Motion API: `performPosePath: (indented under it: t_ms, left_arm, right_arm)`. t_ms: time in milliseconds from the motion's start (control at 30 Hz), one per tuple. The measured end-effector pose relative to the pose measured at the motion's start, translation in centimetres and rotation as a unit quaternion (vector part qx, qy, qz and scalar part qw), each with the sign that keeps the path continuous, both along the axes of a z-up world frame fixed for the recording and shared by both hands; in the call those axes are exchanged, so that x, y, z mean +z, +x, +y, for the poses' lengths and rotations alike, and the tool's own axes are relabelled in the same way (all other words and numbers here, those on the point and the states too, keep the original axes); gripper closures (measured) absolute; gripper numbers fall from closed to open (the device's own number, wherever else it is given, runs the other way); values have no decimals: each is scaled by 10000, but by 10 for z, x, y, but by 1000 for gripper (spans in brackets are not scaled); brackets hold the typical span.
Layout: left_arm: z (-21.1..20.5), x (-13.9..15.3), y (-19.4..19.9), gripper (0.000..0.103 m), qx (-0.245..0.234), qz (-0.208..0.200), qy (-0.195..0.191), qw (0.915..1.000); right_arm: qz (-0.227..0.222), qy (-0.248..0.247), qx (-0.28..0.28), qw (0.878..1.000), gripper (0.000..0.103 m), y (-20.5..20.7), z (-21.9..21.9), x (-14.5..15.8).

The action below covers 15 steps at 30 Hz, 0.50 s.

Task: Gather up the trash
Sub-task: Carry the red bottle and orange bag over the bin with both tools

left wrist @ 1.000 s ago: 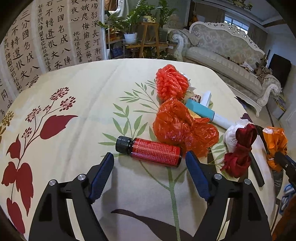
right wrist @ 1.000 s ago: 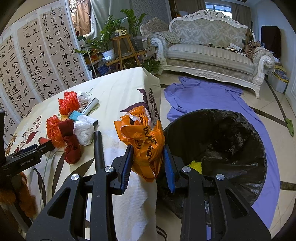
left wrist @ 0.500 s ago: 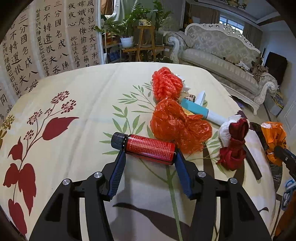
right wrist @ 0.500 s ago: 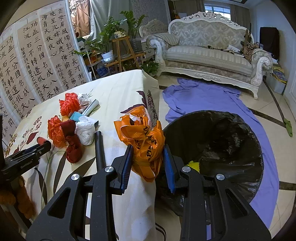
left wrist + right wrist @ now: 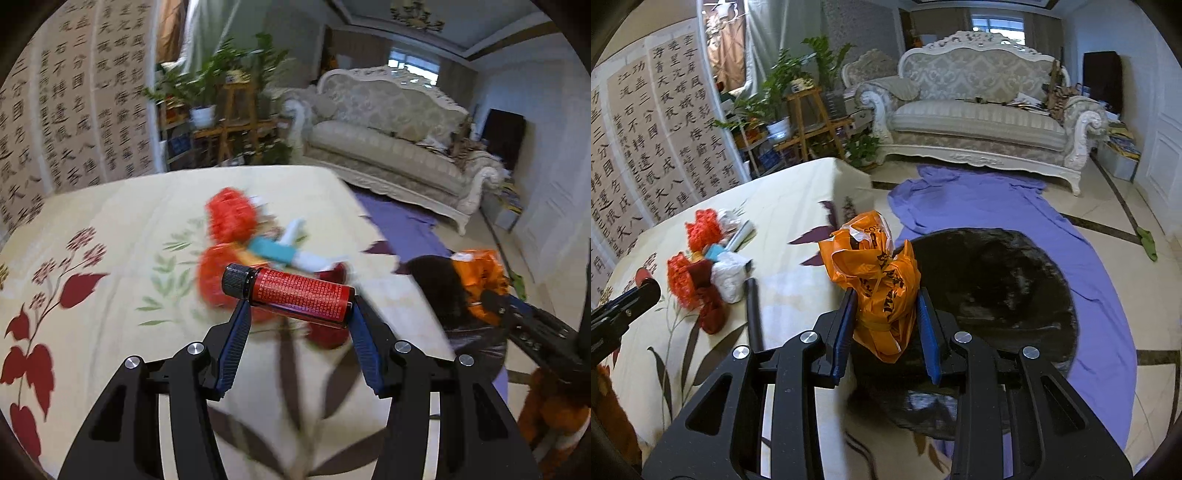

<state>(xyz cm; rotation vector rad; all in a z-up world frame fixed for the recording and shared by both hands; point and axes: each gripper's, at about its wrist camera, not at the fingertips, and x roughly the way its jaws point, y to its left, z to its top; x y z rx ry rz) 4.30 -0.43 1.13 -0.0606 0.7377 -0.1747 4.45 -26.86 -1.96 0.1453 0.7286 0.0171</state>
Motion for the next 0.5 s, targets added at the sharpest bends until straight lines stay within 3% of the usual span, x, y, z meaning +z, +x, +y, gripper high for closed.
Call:
performPosePath:
  t_ms: [500]
  left_arm:
    - [-108,-11,34,50,-746,-144,157,9970]
  right_arm:
    - [-59,-163,-677,9976,71,-4,-53,-2]
